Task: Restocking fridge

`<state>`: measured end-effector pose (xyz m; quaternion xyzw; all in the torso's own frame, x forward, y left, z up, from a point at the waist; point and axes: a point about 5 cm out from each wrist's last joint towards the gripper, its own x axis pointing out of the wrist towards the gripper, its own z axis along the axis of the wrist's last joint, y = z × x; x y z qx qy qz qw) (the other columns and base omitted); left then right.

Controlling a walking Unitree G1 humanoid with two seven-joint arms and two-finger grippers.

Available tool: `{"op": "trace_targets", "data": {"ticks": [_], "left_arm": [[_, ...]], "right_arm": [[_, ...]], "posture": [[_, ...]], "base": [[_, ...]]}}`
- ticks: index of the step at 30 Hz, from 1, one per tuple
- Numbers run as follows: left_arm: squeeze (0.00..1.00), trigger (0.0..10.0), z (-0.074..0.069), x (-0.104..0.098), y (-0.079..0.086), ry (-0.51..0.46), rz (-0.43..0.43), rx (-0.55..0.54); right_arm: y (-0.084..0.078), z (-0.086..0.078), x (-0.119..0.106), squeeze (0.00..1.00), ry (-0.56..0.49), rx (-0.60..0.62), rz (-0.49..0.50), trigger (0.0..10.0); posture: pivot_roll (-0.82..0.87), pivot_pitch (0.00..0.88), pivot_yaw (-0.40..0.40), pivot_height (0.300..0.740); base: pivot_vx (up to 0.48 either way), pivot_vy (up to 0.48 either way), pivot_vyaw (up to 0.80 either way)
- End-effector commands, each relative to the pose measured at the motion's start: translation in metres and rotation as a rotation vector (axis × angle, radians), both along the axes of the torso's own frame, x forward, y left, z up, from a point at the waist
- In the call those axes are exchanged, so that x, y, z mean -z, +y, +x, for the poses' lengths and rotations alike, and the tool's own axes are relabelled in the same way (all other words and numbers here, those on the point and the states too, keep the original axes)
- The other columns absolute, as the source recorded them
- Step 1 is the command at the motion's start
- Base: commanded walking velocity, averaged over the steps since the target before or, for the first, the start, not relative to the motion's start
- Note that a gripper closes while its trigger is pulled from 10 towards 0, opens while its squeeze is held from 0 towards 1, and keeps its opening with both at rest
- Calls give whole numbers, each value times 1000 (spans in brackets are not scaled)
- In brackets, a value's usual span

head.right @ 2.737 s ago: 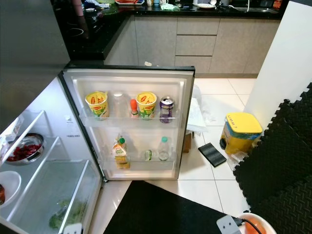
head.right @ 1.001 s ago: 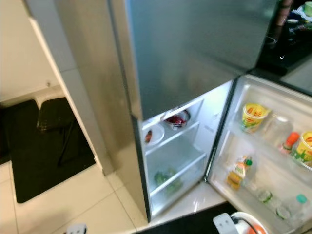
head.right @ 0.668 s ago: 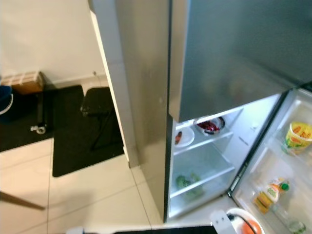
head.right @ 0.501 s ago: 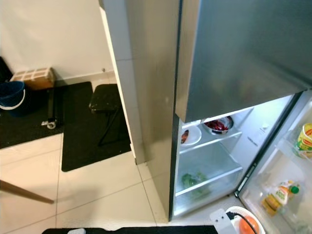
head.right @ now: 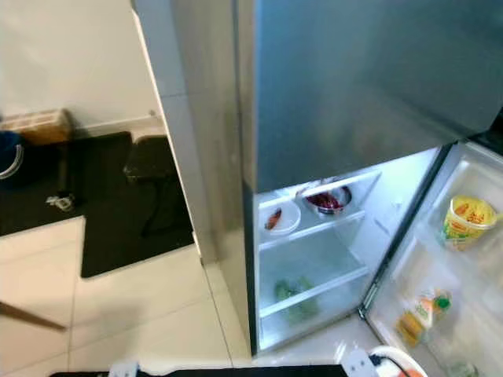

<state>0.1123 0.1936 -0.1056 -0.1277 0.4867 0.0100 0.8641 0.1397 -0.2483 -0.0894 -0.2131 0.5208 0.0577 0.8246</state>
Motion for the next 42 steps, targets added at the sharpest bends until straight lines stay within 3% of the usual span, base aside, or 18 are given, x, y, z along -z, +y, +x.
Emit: {"op": "trace_targets", "data": {"ticks": [1, 8, 20, 42], "left_arm": [[0, 10000, -3, 1, -2, 18, -10, -1], [0, 10000, -3, 1, -2, 19, -8, -3], [0, 10000, -4, 2, -3, 21, -11, 1], [0, 10000, -2, 1, 0, 21, -10, 17]], "right_arm": [[-1, -2, 0, 0, 3, -5, -15, 10000], [0, -3, 1, 0, 11, -6, 1, 10000], [-2, -5, 1, 0, 18, -17, -17, 10000], [-1, -12, 4, 0, 28, 12, -10, 10000]], "posture": [[-22, 0, -2, 740], [-22, 0, -2, 740], [-23, 0, -5, 740], [-8, 0, 13, 740]], "base": [[0, 0, 0], [0, 0, 0], [0, 0, 760], [0, 0, 0]]}}
